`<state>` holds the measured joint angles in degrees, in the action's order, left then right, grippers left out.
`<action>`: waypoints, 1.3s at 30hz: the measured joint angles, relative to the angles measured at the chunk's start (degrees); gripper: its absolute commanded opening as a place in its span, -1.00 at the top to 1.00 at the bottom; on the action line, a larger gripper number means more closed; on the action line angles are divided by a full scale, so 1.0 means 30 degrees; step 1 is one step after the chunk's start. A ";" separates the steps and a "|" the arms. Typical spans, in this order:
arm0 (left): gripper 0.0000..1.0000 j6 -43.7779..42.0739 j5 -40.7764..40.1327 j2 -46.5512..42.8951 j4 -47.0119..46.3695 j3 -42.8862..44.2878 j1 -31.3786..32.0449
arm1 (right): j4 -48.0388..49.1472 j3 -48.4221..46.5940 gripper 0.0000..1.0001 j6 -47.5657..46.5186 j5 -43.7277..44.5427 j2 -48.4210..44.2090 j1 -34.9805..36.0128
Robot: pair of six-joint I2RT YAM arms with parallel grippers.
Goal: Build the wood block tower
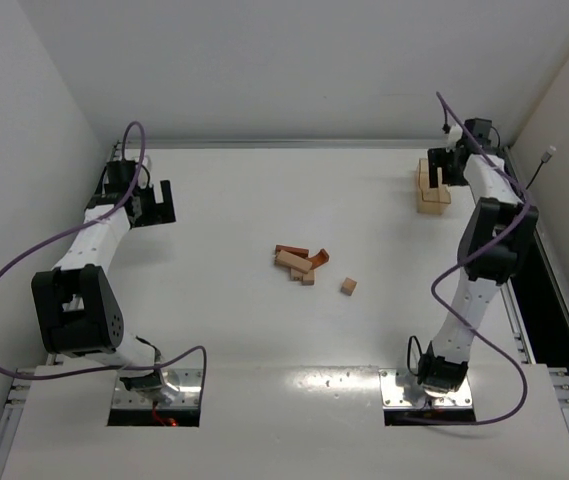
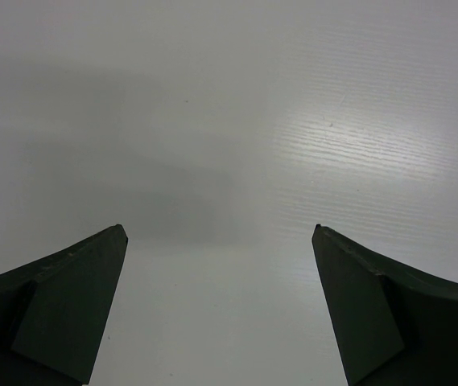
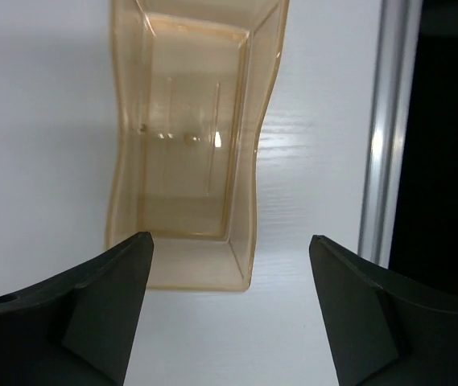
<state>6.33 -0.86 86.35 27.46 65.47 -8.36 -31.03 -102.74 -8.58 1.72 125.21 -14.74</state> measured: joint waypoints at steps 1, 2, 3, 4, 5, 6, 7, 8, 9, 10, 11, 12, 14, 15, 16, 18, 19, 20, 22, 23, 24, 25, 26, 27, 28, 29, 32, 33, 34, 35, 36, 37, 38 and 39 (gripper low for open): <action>-1.00 0.0080 -0.0015 0.0000 -0.0058 -0.0036 0.0000 | 0.0153 0.0313 -0.52 0.0131 -0.0109 -0.0707 0.0051; -1.00 0.0160 -0.0080 0.0000 -0.0073 -0.0066 0.0007 | 0.0379 0.0648 -0.52 0.0335 -0.0226 -0.1537 0.0117; -1.00 0.0255 -0.0153 0.0000 -0.0095 -0.0087 0.0000 | 0.0561 0.0925 -0.52 0.0517 -0.0328 -0.2346 0.0197; -1.00 0.0364 -0.0211 -0.0007 -0.0153 -0.0124 0.0007 | 0.0787 0.1209 -0.52 0.0678 -0.0510 -0.3096 0.0233; -1.00 0.0488 -0.0277 -0.0036 -0.0226 -0.0175 0.0007 | 0.0903 0.1566 -0.52 0.0838 -0.0809 -0.3942 0.0248; -1.00 0.0597 -0.0299 -0.0087 -0.0233 -0.0240 0.0000 | 0.0889 0.1836 -0.49 0.0925 -0.1042 -0.4626 0.0313; -1.00 0.0648 -0.0270 -0.0168 -0.0248 -0.0284 0.0000 | 0.0882 0.2157 -0.49 0.0991 -0.1566 -0.5413 0.0474; -1.00 0.0656 -0.0138 -0.0299 -0.0270 -0.0350 0.0007 | 0.0780 0.2397 -0.47 0.0991 -0.2106 -0.6003 0.0561; -1.00 0.0597 0.0204 -0.0481 -0.0291 -0.0437 0.0007 | 0.0576 0.2630 -0.47 0.0933 -0.2659 -0.6513 0.0656; -1.00 0.0474 0.0678 -0.0743 -0.0255 -0.0517 0.0066 | 0.0284 0.2878 -0.47 0.0758 -0.3257 -0.7009 0.0860; -1.00 0.0189 0.1086 -0.0991 -0.0138 -0.0539 0.0299 | -0.0109 0.3075 -0.47 0.0554 -0.3803 -0.7388 0.1129; -1.00 -0.0189 0.1260 -0.1217 0.0051 -0.0517 0.0627 | -0.0612 0.3249 -0.47 0.0306 -0.4240 -0.7694 0.1501; -1.00 -0.1078 0.1705 -0.1494 0.0437 -0.0379 0.2033 | -0.1515 0.4051 -0.54 -0.0357 -0.5005 -0.8313 0.2637; -1.00 -0.1617 0.1851 -0.1501 0.0678 -0.0219 0.3133 | -0.1931 0.4597 -0.61 -0.0634 -0.5085 -0.8575 0.3213; -1.00 -0.2142 0.1931 -0.1501 0.0780 -0.0080 0.4313 | -0.2339 0.5260 -0.61 -0.0794 -0.5042 -0.8837 0.3781; -1.00 -0.3104 0.2171 -0.1501 0.1188 0.0255 0.6615 | -0.3045 0.6222 -0.61 -0.0882 -0.4801 -0.9085 0.4648; -1.00 -0.3563 0.2222 -0.1464 0.1384 0.0481 0.7745 | -0.3453 0.6608 -0.61 -0.0874 -0.4605 -0.9122 0.4903; -0.96 -0.4007 0.2259 -0.1370 0.1537 0.0794 0.8808 | -0.3767 0.6943 -0.61 -0.0874 -0.4495 -0.9151 0.4962; -0.85 -0.4648 0.2280 -0.0845 0.1880 0.1734 1.0491 | -0.4007 0.7898 -0.61 -0.0867 -0.4153 -0.9588 0.4677; -0.82 -0.4954 0.2280 -0.0313 0.2033 0.2375 1.1103 | -0.4153 0.8386 -0.61 -0.0874 -0.3985 -1.0010 0.4437; -0.76 -0.5166 0.2251 0.0342 0.2127 0.3118 1.1642 | -0.4262 0.8903 -0.61 -0.0933 -0.3665 -1.0608 0.4284; -0.76 -0.5333 0.2171 0.1027 0.2069 0.3730 1.1948 | -0.4393 0.9289 -0.61 -0.0947 -0.3541 -1.1205 0.4102; -0.64 -0.5501 0.2055 0.1778 0.2135 0.4408 1.2240 | -0.4466 0.9690 -0.61 -0.0976 -0.3315 -1.2021 0.3985; -0.57 -0.5559 0.1945 0.2659 0.2076 0.5020 1.2582 | -0.4539 0.9908 -0.61 -0.1005 -0.3177 -1.2677 0.3978; -0.44 -0.5610 0.1785 0.3504 0.2040 0.5603 1.2808 | -0.4583 1.0105 -0.61 -0.1027 -0.3089 -1.3500 0.3978; -0.34 -0.5617 0.1632 0.4306 0.1851 0.6018 1.2990 | -0.4619 1.0149 -0.61 -0.1056 -0.3053 -1.4105 0.3978; -0.07 -0.5727 0.1180 0.6659 0.1843 0.7322 1.3486 | -0.4546 1.0404 -0.61 -0.1107 -0.2900 -1.5555 0.3942; -0.03 -0.5741 0.1042 0.7380 0.1858 0.7781 1.3639 | -0.4539 1.0542 -0.61 -0.1122 -0.2812 -1.5875 0.3883; -0.03 -0.5741 0.0903 0.8145 0.1887 0.8284 1.3784 | -0.4561 1.0695 -0.61 -0.1144 -0.2739 -1.6123 0.3810; -0.03 -0.5763 0.0838 0.8728 0.1938 0.8699 1.3894 | -0.4590 1.0819 -0.61 -0.1151 -0.2674 -1.6232 0.3738; -0.03 -0.5792 0.0780 0.9304 0.1974 0.9136 1.4018 | -0.4590 1.0936 -0.61 -0.1151 -0.2637 -1.6262 0.3628; -0.03 -0.5836 0.0721 0.9741 0.1960 0.9442 1.4120 | -0.4619 1.1045 -0.61 -0.1158 -0.2594 -1.6254 0.3504; -0.03 -0.5945 0.0699 0.9989 0.1974 0.9581 1.4214 | -0.4626 1.1205 -0.61 -0.1158 -0.2557 -1.6232 0.3373; -0.03 -0.6054 0.0685 1.0120 0.2018 0.9602 1.4302 | -0.4670 1.1358 -0.61 -0.1158 -0.2543 -1.6232 0.3228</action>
<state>-11.84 1.19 116.71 33.52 94.28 34.54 -45.04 -68.66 -12.05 -5.91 76.51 -5.06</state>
